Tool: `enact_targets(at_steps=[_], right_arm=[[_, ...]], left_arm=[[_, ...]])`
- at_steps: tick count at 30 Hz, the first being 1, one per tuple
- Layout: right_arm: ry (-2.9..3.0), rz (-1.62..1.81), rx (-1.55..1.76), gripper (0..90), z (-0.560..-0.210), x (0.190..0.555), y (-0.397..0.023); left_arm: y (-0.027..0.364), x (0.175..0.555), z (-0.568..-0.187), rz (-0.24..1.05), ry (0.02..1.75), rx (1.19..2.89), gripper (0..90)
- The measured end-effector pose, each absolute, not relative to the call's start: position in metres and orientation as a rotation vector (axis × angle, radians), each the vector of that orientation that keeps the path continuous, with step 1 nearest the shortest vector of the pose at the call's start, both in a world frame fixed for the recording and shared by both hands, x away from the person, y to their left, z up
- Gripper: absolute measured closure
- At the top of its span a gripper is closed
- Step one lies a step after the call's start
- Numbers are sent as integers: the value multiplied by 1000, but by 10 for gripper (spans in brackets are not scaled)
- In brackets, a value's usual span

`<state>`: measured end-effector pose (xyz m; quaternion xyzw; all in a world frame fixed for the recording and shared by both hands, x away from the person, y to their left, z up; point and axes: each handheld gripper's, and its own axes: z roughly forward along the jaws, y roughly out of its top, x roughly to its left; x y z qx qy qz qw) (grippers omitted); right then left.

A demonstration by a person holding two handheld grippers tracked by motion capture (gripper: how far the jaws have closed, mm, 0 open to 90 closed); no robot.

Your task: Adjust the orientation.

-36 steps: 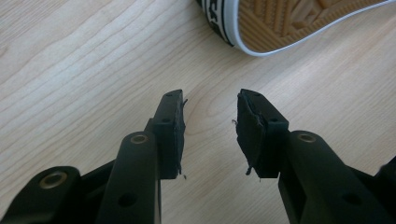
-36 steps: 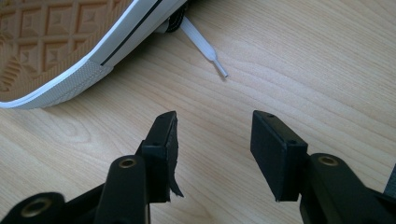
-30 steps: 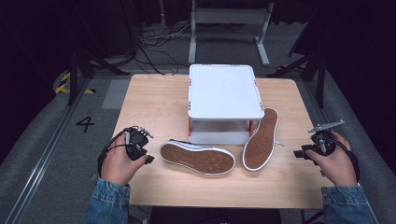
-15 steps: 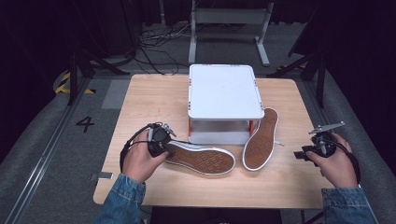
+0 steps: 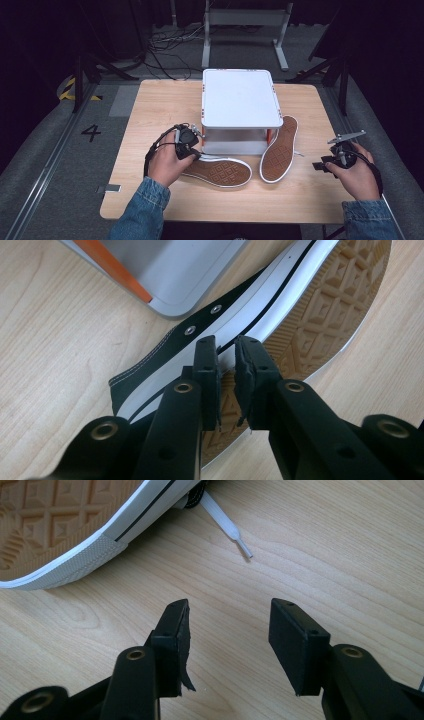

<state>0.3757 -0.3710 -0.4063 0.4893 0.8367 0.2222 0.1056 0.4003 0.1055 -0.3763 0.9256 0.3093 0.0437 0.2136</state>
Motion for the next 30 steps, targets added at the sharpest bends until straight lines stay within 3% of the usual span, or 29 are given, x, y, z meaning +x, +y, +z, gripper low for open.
enact_targets(at_steps=[10, 21, 26, 28, 30], right_arm=[[2473, 655, 1425, 511, -405, 377, -368], [2486, 654, 1383, 496, -402, 387, -359], [2485, 657, 1378, 490, -402, 388, -357], [2477, 659, 1380, 486, -401, 388, -358], [2476, 658, 1385, 484, -400, 387, -359]], left_arm=[[113, 382, -377, 85, 857, 2619, 753], [128, 357, -381, -102, 921, 2642, 796], [133, 353, -382, -186, 918, 2616, 710], [130, 354, -379, -97, 907, 2601, 582], [129, 357, -374, -47, 889, 2571, 535]])
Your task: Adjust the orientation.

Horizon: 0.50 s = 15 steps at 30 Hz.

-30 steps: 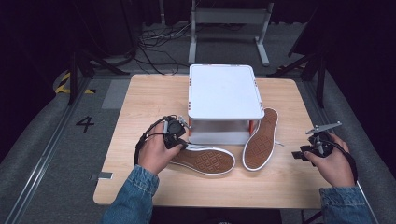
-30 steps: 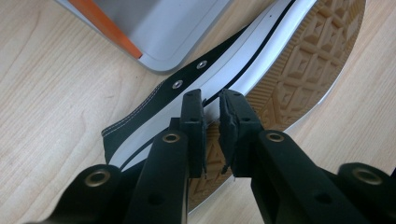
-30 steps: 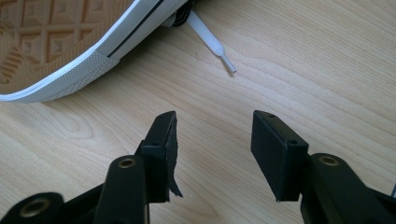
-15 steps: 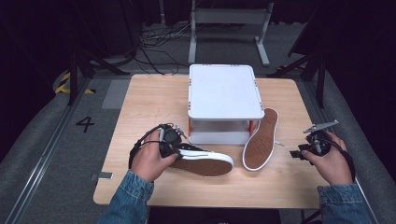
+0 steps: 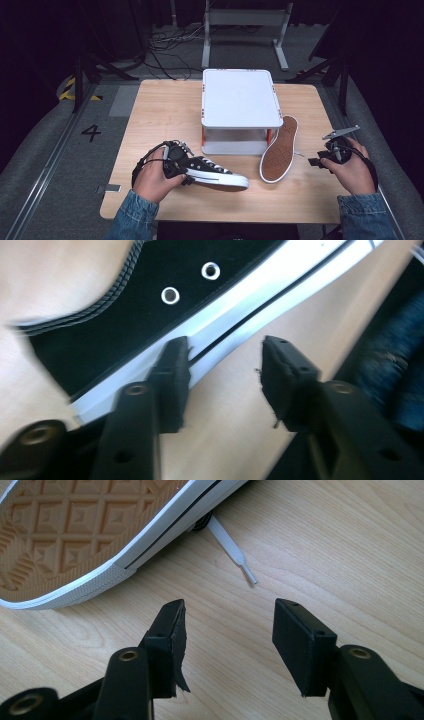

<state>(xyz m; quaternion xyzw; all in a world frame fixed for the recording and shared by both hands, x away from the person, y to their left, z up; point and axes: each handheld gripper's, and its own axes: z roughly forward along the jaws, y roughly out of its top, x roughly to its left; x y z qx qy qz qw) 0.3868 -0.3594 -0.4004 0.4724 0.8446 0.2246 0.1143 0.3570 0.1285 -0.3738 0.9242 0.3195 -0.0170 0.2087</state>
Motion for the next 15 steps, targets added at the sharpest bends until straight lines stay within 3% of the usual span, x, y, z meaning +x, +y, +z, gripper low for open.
enact_targets(at_steps=[3, 8, 15], right_arm=[[2469, 660, 1391, 480, -401, 385, -361], [2465, 650, 1406, 474, -404, 383, -363], [2456, 642, 1419, 468, -406, 376, -367]], left_arm=[[127, 364, -370, 8, 875, 2523, 431], [124, 382, -371, 101, 909, 2479, 402], [110, 406, -373, 109, 906, 2439, 491]])
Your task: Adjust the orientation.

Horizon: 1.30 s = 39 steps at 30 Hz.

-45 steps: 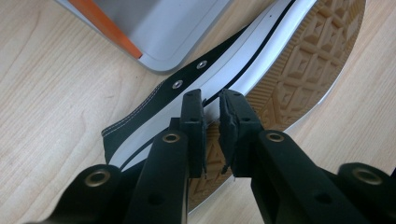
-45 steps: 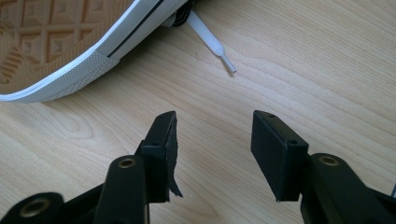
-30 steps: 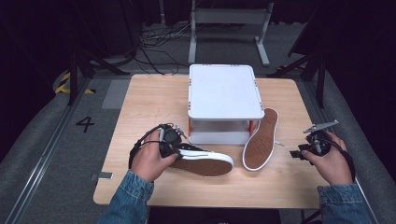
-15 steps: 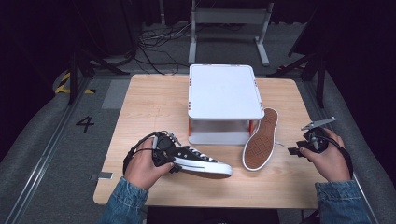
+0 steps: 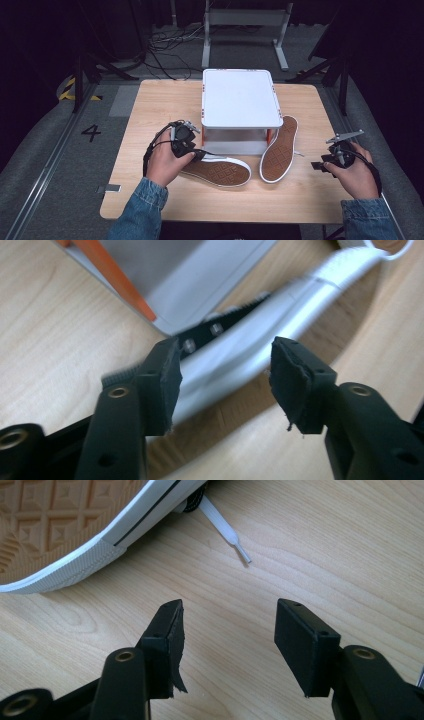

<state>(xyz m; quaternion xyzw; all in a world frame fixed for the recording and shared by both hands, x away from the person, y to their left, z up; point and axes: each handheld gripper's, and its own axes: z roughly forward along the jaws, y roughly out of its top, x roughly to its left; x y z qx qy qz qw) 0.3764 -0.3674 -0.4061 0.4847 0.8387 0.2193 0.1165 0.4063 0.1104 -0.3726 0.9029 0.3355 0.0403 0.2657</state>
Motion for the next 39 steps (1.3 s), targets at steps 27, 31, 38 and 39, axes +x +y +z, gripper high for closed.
enact_targets(at_steps=[27, 31, 38, 39], right_arm=[[2481, 638, 1362, 461, -405, 380, -357], [2486, 640, 1350, 459, -404, 382, -354], [2486, 639, 1356, 454, -406, 381, -357], [2491, 636, 1352, 453, -406, 381, -357]], left_arm=[[130, 343, -392, -318, 925, 2732, 853], [127, 340, -400, -298, 942, 2779, 713], [128, 340, -369, -73, 857, 2652, 509], [126, 342, -369, -53, 850, 2646, 505]])
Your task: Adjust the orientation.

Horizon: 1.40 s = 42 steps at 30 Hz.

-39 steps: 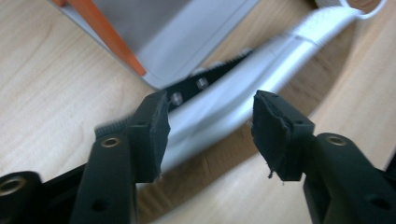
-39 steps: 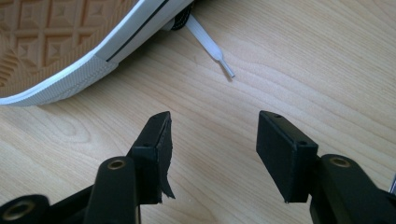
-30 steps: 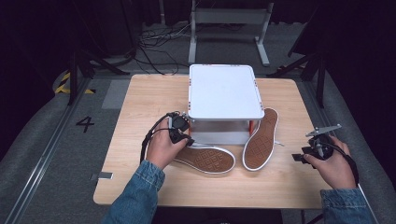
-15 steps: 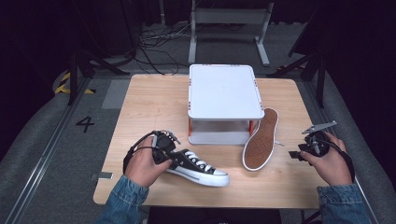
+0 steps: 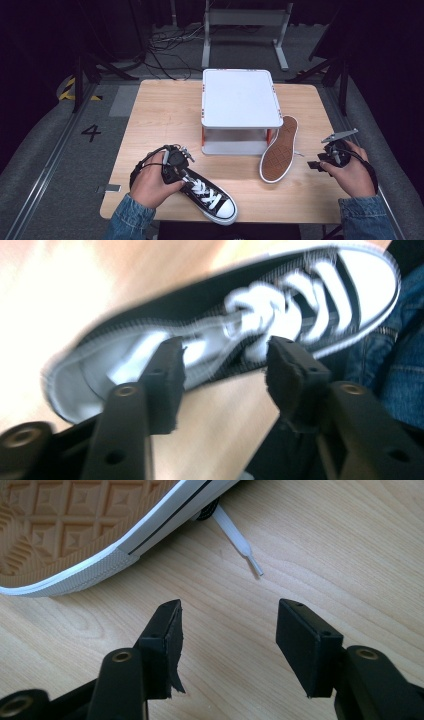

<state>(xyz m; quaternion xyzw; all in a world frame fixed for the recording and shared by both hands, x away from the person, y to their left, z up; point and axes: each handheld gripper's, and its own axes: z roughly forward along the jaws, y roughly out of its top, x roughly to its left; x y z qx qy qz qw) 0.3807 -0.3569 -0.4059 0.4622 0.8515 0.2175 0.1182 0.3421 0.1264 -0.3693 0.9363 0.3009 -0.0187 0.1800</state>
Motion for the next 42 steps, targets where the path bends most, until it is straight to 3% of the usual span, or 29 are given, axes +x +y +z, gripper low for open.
enact_targets(at_steps=[4, 10, 14, 19, 28, 32, 38, 42], right_arm=[[2494, 642, 1346, 448, -407, 378, -358], [2485, 636, 1364, 441, -408, 373, -363], [2480, 635, 1361, 426, -410, 371, -365], [2486, 644, 1337, 416, -410, 370, -362], [2499, 647, 1313, 394, -414, 370, -360], [2497, 671, 1307, 391, -412, 367, -362], [2497, 667, 1313, 390, -414, 367, -363], [2501, 667, 1299, 381, -416, 368, -360]], left_arm=[[122, 355, -376, -25, 774, 2692, 468], [137, 361, -370, -21, 818, 2670, 484], [141, 367, -381, -34, 828, 2734, 445], [137, 372, -387, -10, 689, 2777, 457], [126, 375, -383, 32, 606, 2795, 441], [138, 377, -369, 184, 671, 2768, 320], [137, 384, -389, 130, 680, 2843, 312], [125, 388, -399, 119, 588, 2882, 328]])
